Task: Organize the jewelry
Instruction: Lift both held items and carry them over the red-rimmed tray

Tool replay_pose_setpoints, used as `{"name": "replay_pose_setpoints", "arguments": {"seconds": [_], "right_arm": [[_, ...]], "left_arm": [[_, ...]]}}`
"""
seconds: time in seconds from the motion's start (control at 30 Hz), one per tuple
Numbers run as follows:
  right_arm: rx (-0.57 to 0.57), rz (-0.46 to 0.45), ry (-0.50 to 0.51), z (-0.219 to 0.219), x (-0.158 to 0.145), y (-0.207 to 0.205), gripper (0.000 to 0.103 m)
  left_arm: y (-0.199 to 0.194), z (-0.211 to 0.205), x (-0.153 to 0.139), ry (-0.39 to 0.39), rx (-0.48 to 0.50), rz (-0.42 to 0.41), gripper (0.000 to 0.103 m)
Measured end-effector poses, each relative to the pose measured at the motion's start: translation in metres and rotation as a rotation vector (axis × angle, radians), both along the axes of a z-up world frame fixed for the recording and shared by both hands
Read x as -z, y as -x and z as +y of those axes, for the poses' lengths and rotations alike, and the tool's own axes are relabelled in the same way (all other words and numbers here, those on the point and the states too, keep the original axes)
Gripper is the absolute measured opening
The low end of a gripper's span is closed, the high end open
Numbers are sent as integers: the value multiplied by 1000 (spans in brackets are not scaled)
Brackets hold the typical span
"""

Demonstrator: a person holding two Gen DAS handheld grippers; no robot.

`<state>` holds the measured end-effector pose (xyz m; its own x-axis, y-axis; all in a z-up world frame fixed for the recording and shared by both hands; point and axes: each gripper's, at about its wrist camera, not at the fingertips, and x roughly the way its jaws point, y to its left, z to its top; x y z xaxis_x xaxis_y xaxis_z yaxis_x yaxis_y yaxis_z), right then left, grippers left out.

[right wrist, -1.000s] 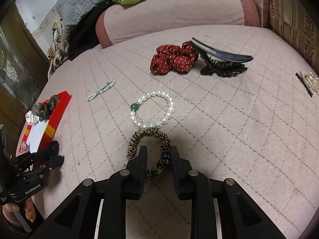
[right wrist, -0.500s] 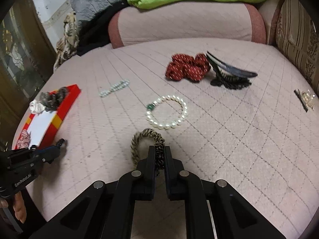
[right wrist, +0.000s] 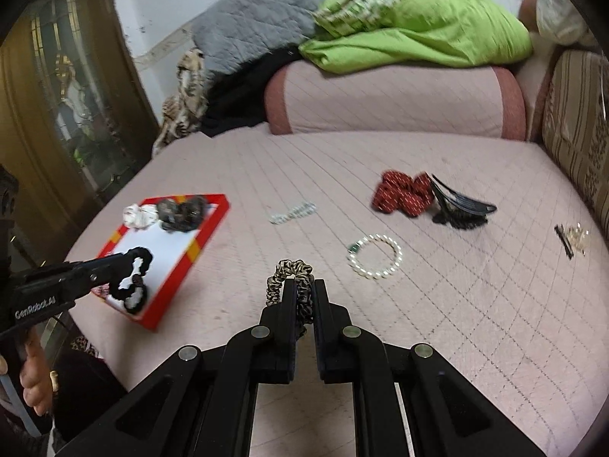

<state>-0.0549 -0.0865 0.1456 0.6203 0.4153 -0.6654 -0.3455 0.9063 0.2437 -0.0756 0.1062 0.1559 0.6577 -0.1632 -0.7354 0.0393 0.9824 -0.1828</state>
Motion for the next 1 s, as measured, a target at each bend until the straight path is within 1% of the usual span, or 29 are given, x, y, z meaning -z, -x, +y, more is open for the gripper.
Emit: {"name": "replay_pose_setpoints", "arguments": {"seconds": [0.23,0.3,0.43,0.57,0.67,0.8,0.87,1.0], "right_arm": [[-55,-45,-10,19,-29,15,9],[-74,-62,-15,26,-39,17,9],[-112,-79,-28,42,-55,16,9],[-146,-81,-40,60,-66,11,9],[-172,-77,-50,78,-72,5,9],[-204,-66,-50,108,-77,-7,9],[-220,-53,-47,124,-76,-13,9],[-251,-10,-46,157,-67,-28,9]], "left_arm": [[18,23,-37,102,-27,-31,6],[25,29,-48,101,-31,-49,6],[32,43,-72,48,-57,-97,6],[26,66,-81,-59,-122,-111,6],[18,89,-80,-99,-171,-106,6],[3,122,-74,-117,-233,-93,6],[-5,140,-69,-134,-266,-83,6],[-27,174,-50,-162,-321,-38,6]]}}
